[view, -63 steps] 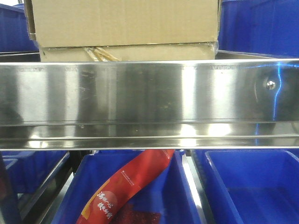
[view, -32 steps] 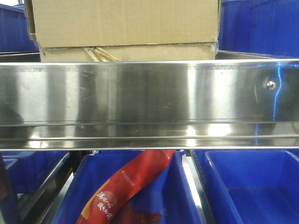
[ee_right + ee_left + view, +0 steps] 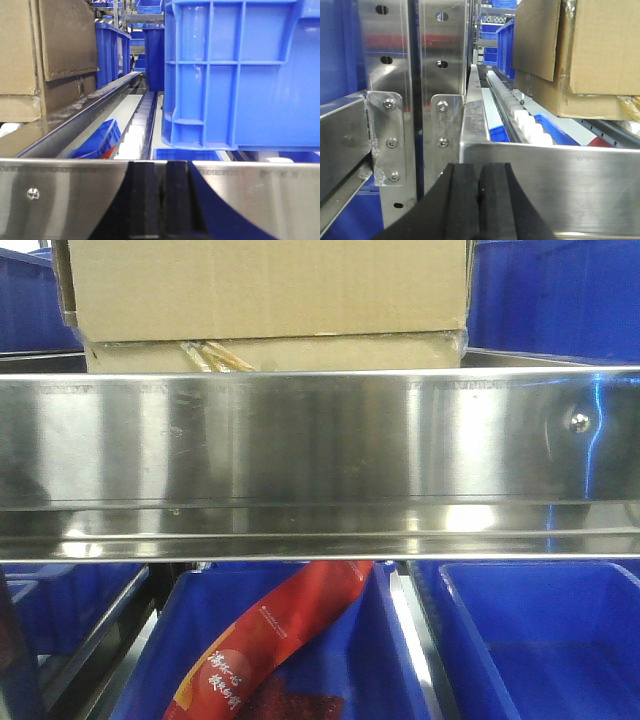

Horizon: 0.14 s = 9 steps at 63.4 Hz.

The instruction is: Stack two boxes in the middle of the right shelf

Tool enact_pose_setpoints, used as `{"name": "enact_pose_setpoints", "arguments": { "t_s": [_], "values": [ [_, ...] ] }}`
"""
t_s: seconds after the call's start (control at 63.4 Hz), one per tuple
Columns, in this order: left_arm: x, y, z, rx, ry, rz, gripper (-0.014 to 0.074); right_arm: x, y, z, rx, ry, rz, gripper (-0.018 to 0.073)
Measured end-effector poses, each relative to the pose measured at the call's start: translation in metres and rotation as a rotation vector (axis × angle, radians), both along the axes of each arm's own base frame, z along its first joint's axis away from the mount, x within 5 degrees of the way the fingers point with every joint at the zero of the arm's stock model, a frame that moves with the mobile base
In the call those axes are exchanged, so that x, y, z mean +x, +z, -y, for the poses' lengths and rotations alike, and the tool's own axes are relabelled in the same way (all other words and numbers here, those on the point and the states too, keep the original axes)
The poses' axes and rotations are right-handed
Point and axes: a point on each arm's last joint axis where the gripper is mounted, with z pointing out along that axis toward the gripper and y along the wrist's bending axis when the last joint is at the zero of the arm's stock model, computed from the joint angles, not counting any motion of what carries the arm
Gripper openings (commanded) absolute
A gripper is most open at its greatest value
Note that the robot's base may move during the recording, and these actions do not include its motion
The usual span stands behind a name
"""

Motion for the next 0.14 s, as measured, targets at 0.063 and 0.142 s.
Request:
{"name": "enact_pose_setpoints", "arguments": {
  "t_s": [0.063, 0.142],
  "values": [
    [0.0000, 0.0000, 0.0000, 0.000, 0.000, 0.000, -0.0111, 0.0000, 0.0000, 0.0000, 0.000, 0.000, 0.000, -0.0153],
    [0.0000, 0.0000, 0.0000, 0.000, 0.000, 0.000, -0.0111, 0.0000, 0.0000, 0.0000, 0.000, 0.000, 0.000, -0.0153]
  ]
}}
